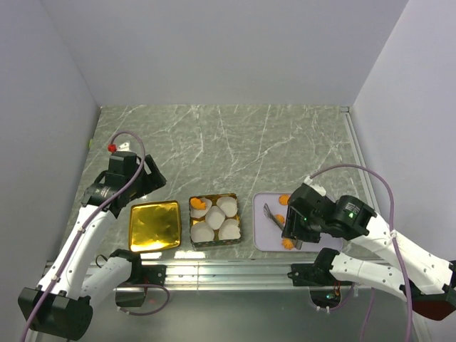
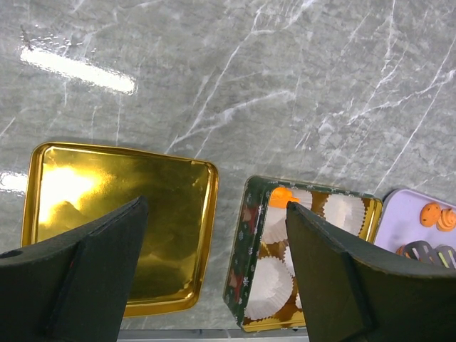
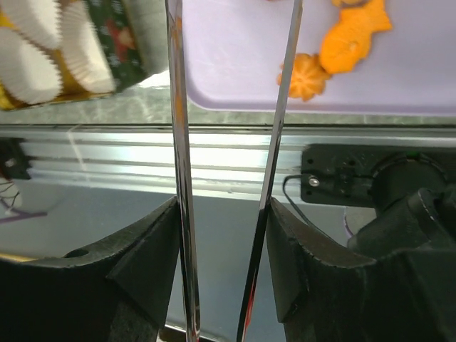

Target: Pack the cookies

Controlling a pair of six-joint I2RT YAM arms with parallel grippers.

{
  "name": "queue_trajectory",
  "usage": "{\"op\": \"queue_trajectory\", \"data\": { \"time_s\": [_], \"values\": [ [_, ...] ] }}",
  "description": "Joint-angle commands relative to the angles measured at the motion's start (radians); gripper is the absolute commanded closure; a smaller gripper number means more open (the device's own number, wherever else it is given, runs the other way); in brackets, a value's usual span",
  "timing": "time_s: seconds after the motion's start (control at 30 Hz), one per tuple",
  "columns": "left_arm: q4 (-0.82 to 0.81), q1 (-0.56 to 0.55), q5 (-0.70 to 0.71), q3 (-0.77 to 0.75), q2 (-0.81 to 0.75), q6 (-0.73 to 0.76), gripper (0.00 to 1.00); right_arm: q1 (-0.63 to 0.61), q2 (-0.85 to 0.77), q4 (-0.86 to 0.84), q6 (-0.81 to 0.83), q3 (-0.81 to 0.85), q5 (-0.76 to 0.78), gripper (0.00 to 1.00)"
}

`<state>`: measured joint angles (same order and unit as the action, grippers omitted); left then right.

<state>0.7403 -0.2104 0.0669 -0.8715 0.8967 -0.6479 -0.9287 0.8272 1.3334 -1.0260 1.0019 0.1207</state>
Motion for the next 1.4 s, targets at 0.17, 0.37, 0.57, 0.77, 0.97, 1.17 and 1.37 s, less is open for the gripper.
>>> {"op": "queue_trajectory", "data": {
  "time_s": [0.17,0.37,0.57,0.77,0.97,1.17,1.37],
  "values": [
    [-0.025,-0.035,0.000,-0.003,0.002,-0.002,0.16,0.005,-0.034,0.004,-0.048,-0.072,0.030,0.43],
    [-0.012,-0.078,0.031,-0.009,0.004,-0.015,0.16,0.004,-0.022,-0.008,-0.042,-0.075,0.025,0.43],
    [-0.007,-0.092,0.047,-0.008,-0.002,-0.022,0.17,0.004,-0.016,-0.042,-0.031,-0.080,0.002,0.51],
    [-0.002,-0.098,0.054,-0.011,-0.005,-0.027,0.17,0.005,-0.026,-0.040,-0.040,-0.091,-0.033,0.56],
    [-0.005,-0.104,0.057,-0.009,-0.015,-0.029,0.17,0.005,-0.025,-0.037,-0.036,-0.098,-0.065,0.53],
    [-0.007,-0.104,0.059,-0.008,-0.018,-0.029,0.17,0.005,-0.019,-0.030,-0.028,-0.075,-0.085,0.51],
    [-0.007,-0.104,0.060,-0.008,-0.028,-0.029,0.17,0.004,-0.007,-0.036,-0.019,-0.082,-0.099,0.59]
  ]
}}
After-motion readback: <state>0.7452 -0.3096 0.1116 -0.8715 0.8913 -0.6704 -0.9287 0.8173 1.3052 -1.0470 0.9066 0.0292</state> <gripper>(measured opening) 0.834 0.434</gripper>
